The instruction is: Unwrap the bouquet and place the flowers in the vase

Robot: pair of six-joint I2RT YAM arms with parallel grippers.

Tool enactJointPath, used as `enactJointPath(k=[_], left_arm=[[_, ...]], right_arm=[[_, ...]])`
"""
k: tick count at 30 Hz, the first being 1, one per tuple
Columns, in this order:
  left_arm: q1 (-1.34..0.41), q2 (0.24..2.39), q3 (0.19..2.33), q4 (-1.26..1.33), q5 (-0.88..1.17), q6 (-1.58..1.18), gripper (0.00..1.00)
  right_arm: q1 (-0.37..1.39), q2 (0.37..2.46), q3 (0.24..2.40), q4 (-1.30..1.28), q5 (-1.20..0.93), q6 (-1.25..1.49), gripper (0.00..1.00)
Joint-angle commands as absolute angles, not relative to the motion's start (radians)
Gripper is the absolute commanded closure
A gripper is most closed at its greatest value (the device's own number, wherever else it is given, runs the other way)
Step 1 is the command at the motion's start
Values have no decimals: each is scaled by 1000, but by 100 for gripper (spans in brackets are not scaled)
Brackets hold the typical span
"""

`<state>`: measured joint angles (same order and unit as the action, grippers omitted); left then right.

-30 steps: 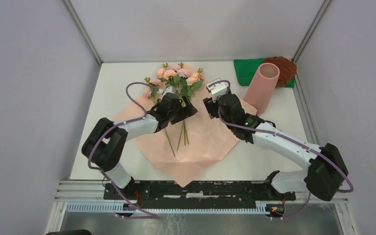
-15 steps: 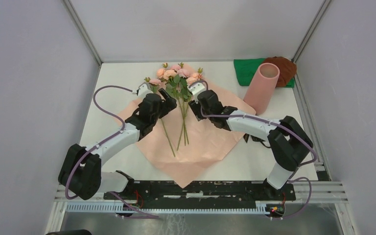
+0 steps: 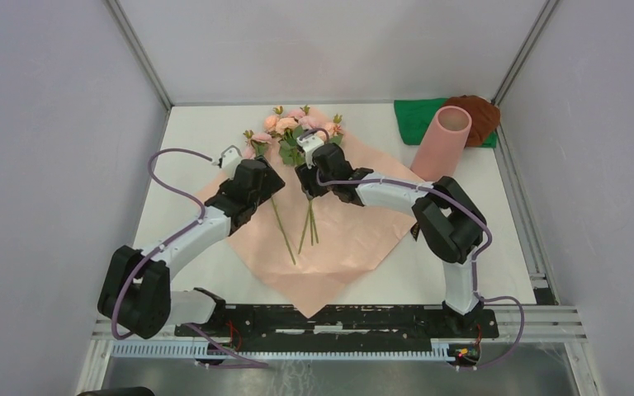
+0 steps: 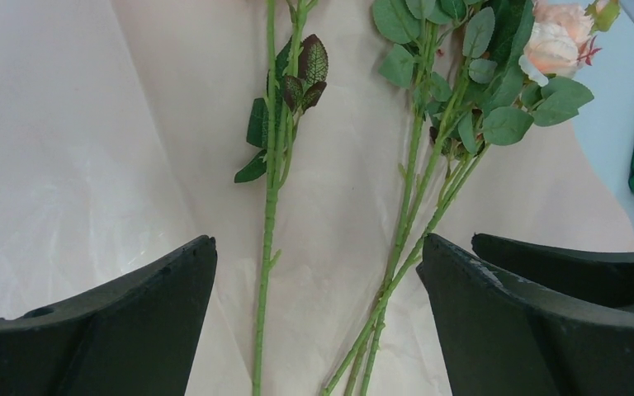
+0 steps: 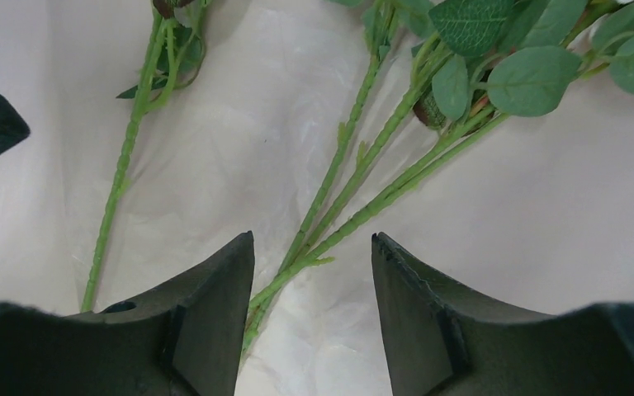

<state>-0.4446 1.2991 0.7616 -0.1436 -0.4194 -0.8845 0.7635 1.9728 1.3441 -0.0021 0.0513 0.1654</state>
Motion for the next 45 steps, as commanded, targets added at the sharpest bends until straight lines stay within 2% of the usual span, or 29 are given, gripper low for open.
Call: enactJointPath(k=[1, 2, 4, 11, 18, 24, 28, 30, 33, 35, 37, 38, 45], left_arm=[[-442, 1303, 758, -117, -407, -916, 0], [-442, 1321, 761, -111, -404, -922, 2], [-442, 1374, 778, -107, -399, -941, 14], [-443, 1552, 918, -244, -473, -998, 24], [-442, 1683, 991, -279, -465, -1024, 43], [-441, 1745, 1010, -316, -469, -1048, 43], [-440, 1729, 993, -316, -496, -1054, 34], [-439, 1729, 995, -319, -503, -1046, 34], [-436, 1742, 998, -311, -491, -1035, 50], [-436, 1758, 997, -287, -468, -1015, 76], [-436, 1770, 996, -274, -451, -1008, 92], [-436, 1773, 993, -262, -442, -1000, 97], [-443, 1673, 949, -190, -459, -928, 98]], right_arm=[[760, 1991, 1391, 18, 21, 198, 39], [760, 1991, 1390, 18, 20, 200, 40], [761, 1974, 1375, 24, 19, 201, 39], [758, 1781, 1232, 53, 67, 181, 39], [758, 1539, 1079, 58, 139, 152, 39], [759, 1436, 1067, 19, 196, 112, 38], [756, 1420, 1059, 14, 210, 104, 38], [758, 1419, 1051, 18, 210, 104, 38], [758, 1420, 1043, 23, 206, 108, 38], [757, 1417, 1040, 21, 206, 107, 38], [756, 1413, 1038, 20, 210, 108, 38], [756, 1411, 1037, 20, 211, 106, 38], [755, 1458, 1030, 13, 232, 87, 38]])
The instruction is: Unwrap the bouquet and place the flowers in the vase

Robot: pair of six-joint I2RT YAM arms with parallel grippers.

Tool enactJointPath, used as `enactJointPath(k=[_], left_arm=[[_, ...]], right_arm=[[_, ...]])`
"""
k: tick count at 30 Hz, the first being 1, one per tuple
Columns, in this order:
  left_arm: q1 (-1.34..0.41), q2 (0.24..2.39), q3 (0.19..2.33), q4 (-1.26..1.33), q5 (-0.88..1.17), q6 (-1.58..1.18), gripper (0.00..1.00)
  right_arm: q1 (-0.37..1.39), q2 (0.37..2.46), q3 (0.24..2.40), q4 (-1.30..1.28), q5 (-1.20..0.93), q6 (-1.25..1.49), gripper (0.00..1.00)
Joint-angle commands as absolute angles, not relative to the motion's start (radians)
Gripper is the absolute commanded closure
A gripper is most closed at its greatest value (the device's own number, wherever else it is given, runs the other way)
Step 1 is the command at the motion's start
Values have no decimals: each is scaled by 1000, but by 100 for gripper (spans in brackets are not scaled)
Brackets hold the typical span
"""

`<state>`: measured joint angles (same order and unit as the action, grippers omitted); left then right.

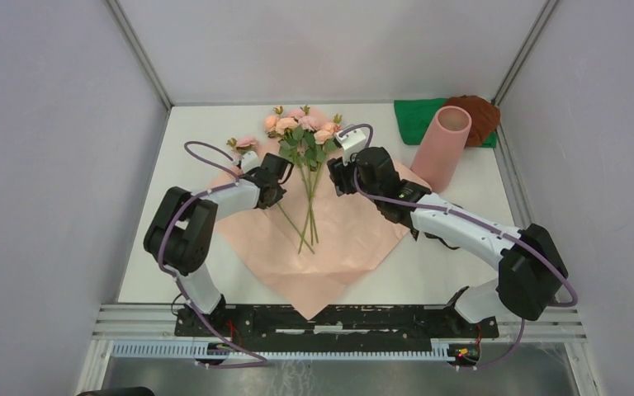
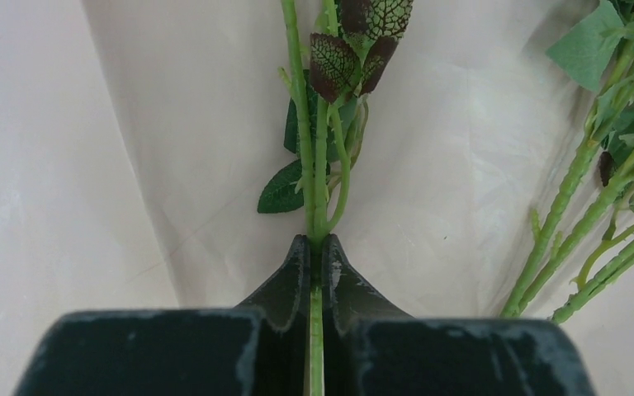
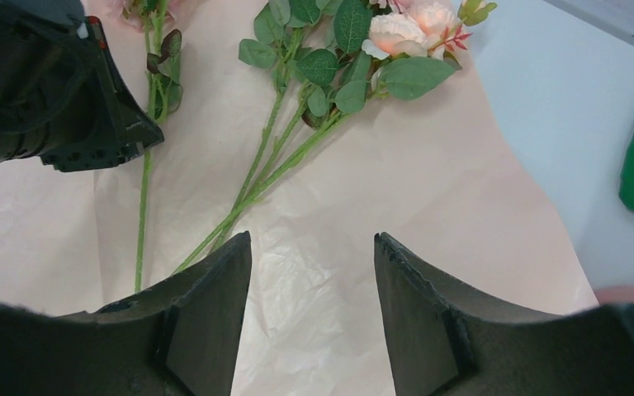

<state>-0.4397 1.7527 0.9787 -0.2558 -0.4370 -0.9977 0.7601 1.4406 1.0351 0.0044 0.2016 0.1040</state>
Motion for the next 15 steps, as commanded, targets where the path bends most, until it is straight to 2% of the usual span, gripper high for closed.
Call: enactJointPath(k=[1, 10, 15], left_arm=[[-444, 1638, 930, -164, -461, -910, 98], [-472, 1238, 706, 212, -313, -678, 98], [-482, 1064, 531, 486, -190, -558, 98]], right_arm=[[756, 1469, 1031, 15, 228, 87, 38], [756, 1529, 1101, 7, 128, 75, 37], [755, 1508, 1122, 58, -46, 101, 36]])
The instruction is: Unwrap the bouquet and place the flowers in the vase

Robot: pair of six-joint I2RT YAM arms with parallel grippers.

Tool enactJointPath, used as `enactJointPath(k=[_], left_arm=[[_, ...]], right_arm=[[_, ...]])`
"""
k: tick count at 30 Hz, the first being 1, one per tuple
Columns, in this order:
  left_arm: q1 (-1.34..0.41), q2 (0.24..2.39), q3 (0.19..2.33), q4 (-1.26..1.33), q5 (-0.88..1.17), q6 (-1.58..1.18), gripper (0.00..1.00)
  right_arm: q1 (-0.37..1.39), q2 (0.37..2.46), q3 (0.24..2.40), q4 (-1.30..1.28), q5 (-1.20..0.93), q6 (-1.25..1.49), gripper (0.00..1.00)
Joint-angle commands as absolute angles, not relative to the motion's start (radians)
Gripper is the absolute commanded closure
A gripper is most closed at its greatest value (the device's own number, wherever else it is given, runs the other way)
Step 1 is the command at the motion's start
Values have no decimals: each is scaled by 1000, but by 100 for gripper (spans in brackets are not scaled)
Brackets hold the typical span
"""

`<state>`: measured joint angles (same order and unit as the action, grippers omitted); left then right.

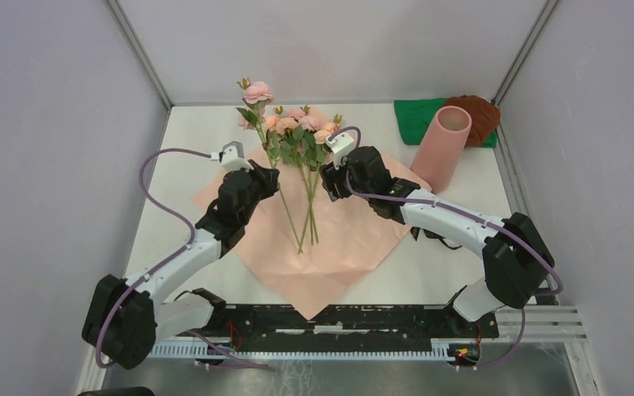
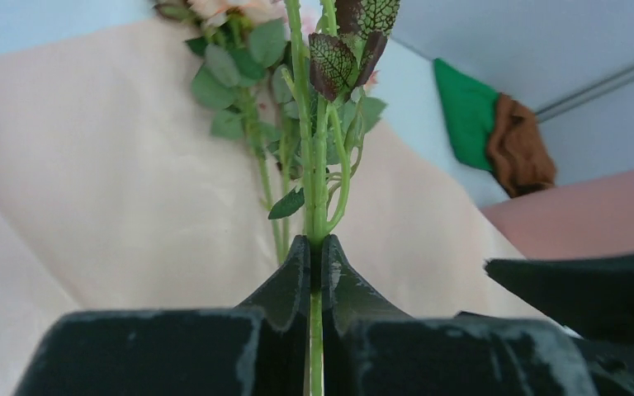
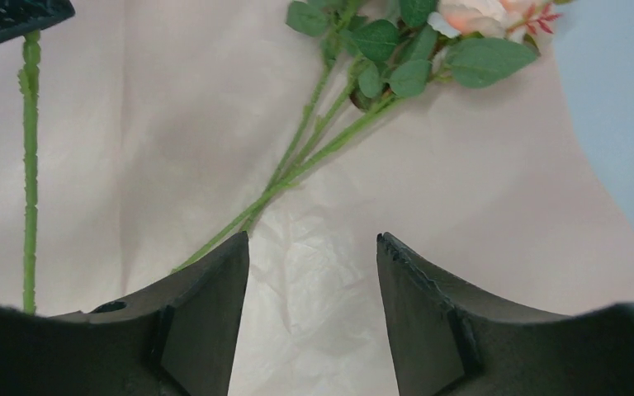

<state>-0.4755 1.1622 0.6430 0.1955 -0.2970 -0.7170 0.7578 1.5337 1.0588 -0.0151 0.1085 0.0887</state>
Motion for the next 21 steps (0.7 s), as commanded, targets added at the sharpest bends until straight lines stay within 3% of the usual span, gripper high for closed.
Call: enactJointPath(k=[1, 7, 21], left_arm=[[-482, 1050, 517, 511, -173, -546, 98], [-483, 1056, 480, 607, -73, -536, 98], [-643, 1135, 501, 700, -56, -533, 98]], right_arm=[[756, 1504, 1128, 70, -86, 107, 34], [756, 1491, 1197, 74, -264, 134, 23], [755, 1625, 1358, 88, -311, 169, 22]])
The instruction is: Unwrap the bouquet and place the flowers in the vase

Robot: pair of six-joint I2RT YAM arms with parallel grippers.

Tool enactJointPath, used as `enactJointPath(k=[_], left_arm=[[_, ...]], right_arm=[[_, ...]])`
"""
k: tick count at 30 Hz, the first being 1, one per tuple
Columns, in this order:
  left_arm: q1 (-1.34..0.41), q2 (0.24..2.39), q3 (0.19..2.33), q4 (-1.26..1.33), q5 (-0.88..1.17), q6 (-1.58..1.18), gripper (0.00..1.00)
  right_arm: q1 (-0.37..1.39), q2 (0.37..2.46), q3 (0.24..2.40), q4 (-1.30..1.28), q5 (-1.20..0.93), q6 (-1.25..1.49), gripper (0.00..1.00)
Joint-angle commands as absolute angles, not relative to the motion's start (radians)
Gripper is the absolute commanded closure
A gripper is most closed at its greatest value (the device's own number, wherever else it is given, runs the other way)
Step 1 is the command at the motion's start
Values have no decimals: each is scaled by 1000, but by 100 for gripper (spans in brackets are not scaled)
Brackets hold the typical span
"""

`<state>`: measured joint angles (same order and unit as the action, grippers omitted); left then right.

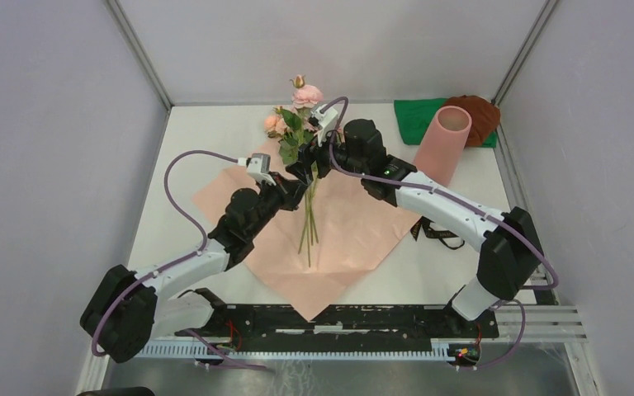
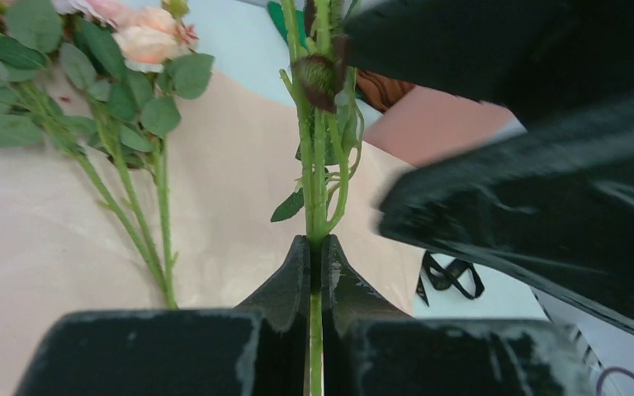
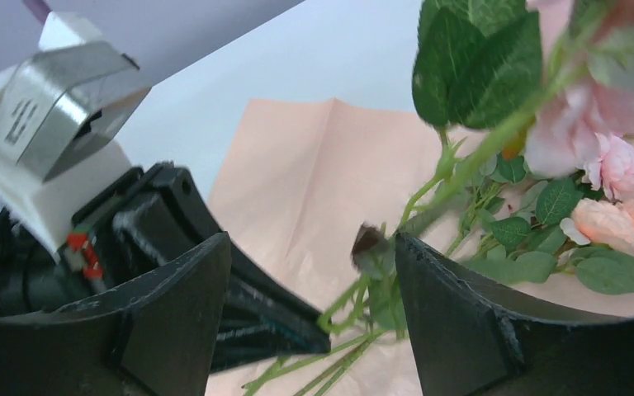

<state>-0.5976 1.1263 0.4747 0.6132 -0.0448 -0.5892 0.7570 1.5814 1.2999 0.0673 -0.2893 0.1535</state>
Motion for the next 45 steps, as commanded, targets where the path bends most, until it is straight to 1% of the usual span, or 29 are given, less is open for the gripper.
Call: enactJointPath(k=[1, 9, 15, 20, 24, 33, 34, 36, 39, 41, 43, 44, 45], left_arm=[[-654, 1135, 506, 700, -61, -529, 98], [-673, 1073, 522, 639, -124, -514, 98], [-673, 1091, 564, 543, -226, -511, 98], [-673, 1093, 553, 584, -217, -496, 98], [-676, 1080, 550, 581, -213, -502, 98], [-691, 1006, 541, 577, -197, -501, 98], [-693, 1000, 543, 573, -195, -500, 98], [-696, 995, 543, 570, -188, -497, 98], [-699, 1007, 542, 572, -189, -495, 98], [-702, 1016, 542, 573, -195, -495, 98], [-705, 1023, 541, 575, -196, -496, 98], [-706, 1024, 542, 578, -198, -495, 98], [-707, 1027, 545, 577, -199, -494, 98]], right_arm=[[756, 1634, 1363, 87, -311, 170, 22], [753, 1622, 1333, 79, -277, 162, 26], [751, 1531, 1286, 83, -265, 158, 26], [750, 1468, 1261, 61, -208, 134, 26], [744, 1488, 1269, 58, -206, 130, 26], [733, 1606, 1300, 103, -276, 175, 27], [733, 1615, 1307, 103, -279, 178, 29], [730, 1627, 1319, 103, -288, 178, 42], [728, 1633, 1331, 100, -290, 183, 70], [726, 1626, 1329, 100, -288, 186, 83], [727, 1613, 1323, 100, -280, 185, 93], [725, 1604, 1316, 100, -274, 184, 100], [726, 1593, 1310, 101, -263, 183, 100]])
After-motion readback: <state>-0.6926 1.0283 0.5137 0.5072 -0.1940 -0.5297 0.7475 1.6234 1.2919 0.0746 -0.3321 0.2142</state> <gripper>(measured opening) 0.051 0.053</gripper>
